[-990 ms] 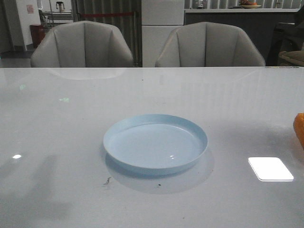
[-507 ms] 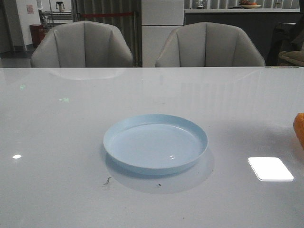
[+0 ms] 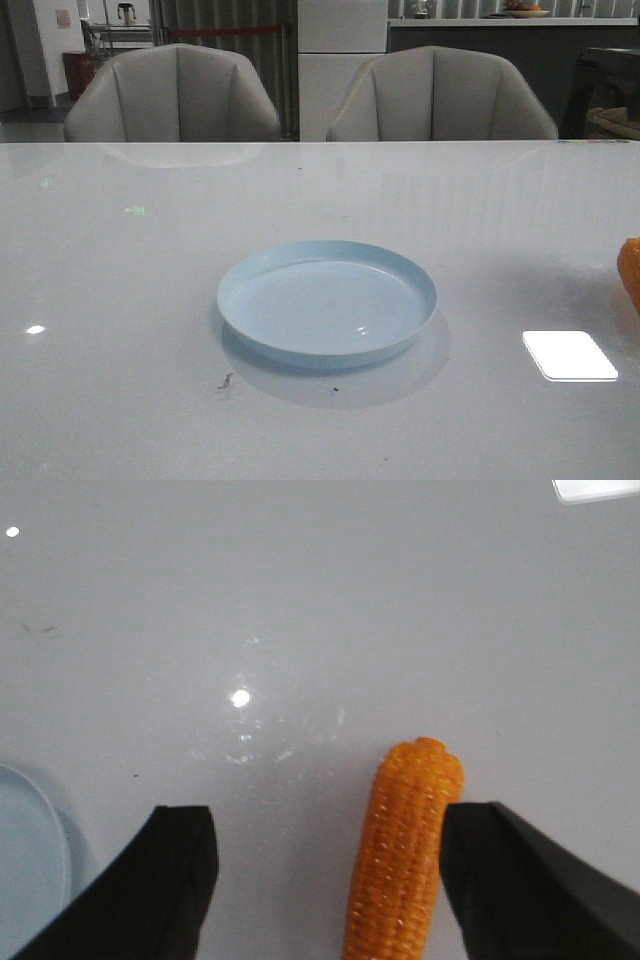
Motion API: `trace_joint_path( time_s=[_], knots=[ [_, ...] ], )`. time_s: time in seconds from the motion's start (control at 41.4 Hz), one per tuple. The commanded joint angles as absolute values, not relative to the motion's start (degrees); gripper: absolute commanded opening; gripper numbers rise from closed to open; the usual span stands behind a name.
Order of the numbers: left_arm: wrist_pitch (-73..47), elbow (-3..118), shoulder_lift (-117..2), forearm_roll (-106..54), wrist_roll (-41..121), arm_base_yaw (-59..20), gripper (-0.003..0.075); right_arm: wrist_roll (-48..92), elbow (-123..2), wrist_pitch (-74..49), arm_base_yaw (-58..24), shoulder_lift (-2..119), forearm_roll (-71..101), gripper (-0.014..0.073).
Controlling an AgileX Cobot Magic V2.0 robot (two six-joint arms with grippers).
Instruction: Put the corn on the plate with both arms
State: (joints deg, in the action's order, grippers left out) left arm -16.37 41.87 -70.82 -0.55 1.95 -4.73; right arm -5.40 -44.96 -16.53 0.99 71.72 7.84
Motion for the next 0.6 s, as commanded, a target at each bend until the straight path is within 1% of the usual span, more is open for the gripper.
trace_joint_path(
  time_s=[0.0, 0.193, 0.41, 0.579],
  knots=[
    [-11.5, 43.4, -69.1, -1.4, 1.3, -4.7, 0.0382, -5.9, -50.6, -19.6, 4.1, 72.5, 8.5, 0.0561],
    [-11.4, 43.4, -69.1, -1.5, 1.3, -4.7, 0.0382, -5.8, -59.2, -29.3, 5.2, 79.9, 5.7, 0.0561],
    [-11.6, 43.4, -69.1, -1.5, 1.3, -4.7, 0.0382, -5.8, -69.5, -42.1, 5.2, 92.9, 5.7, 0.0561],
    [-11.6, 43.4, -69.1, -1.5, 1.3, -4.7, 0.0382, -5.9, -75.0, -47.6, 5.2, 100.1, 5.7, 0.0561]
  ],
)
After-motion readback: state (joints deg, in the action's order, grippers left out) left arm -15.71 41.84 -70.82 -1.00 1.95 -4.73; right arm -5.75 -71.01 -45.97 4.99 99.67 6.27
